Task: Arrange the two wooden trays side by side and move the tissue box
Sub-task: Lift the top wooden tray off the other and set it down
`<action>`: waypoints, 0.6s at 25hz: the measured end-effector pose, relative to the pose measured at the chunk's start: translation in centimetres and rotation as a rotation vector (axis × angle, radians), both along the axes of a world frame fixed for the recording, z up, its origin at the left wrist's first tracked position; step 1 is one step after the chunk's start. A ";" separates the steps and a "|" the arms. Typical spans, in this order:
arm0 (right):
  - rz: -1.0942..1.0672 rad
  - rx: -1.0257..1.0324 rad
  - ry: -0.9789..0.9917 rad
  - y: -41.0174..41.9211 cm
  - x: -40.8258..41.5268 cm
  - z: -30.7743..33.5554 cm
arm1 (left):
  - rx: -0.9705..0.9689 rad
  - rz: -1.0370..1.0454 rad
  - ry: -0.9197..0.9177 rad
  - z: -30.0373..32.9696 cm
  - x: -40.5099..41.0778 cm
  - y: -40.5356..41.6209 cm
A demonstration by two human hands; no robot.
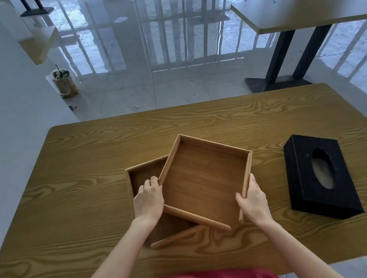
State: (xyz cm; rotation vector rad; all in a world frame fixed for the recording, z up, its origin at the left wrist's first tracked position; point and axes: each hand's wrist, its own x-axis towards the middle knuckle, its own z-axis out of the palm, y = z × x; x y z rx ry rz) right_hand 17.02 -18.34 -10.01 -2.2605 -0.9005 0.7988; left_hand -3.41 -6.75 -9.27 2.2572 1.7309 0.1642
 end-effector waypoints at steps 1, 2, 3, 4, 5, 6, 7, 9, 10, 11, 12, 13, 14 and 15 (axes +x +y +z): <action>-0.006 0.021 0.001 -0.1 -0.1 0.0 | 0.001 0.004 -0.005 -0.1 0.0 -0.1; -0.011 0.043 0.001 -0.2 -0.1 0.0 | -0.001 0.008 -0.013 -0.1 -0.1 -0.2; -0.017 0.060 0.000 -0.3 -0.1 -0.1 | -0.003 0.014 -0.026 -0.1 -0.1 -0.3; -0.025 0.070 -0.005 -0.3 -0.1 -0.1 | -0.005 0.018 -0.040 0.0 -0.2 -0.3; -0.036 0.076 -0.015 -0.3 0.0 0.0 | -0.003 0.020 -0.055 0.1 -0.3 -0.2; -0.045 0.081 -0.024 -0.2 0.1 0.0 | -0.006 0.024 -0.065 0.3 -0.3 -0.2; -0.053 0.087 -0.030 -0.2 0.2 0.1 | -0.015 0.028 -0.068 0.5 -0.4 -0.1; -0.058 0.104 -0.036 0.1 0.6 0.3 | -0.046 0.031 -0.062 0.7 -0.4 0.0; -0.052 0.113 -0.043 0.3 0.8 0.5 | -0.067 0.037 -0.068 0.7 -0.4 0.1; -0.047 0.122 -0.051 0.6 1.1 0.8 | -0.089 0.051 -0.087 0.7 -0.3 0.2; -0.046 0.131 -0.056 0.9 1.4 1.1 | -0.110 0.072 -0.113 0.6 -0.2 0.4; -0.048 0.141 -0.061 1.3 1.7 1.4 | -0.127 0.095 -0.137 0.6 -0.1 0.7; -0.047 0.152 -0.072 1.7 2.1 1.7 | -0.134 0.111 -0.156 0.7 0.0 1.0; -0.045 0.158 -0.086 2.2 2.5 1.9 | -0.135 0.121 -0.169 0.9 0.2 1.4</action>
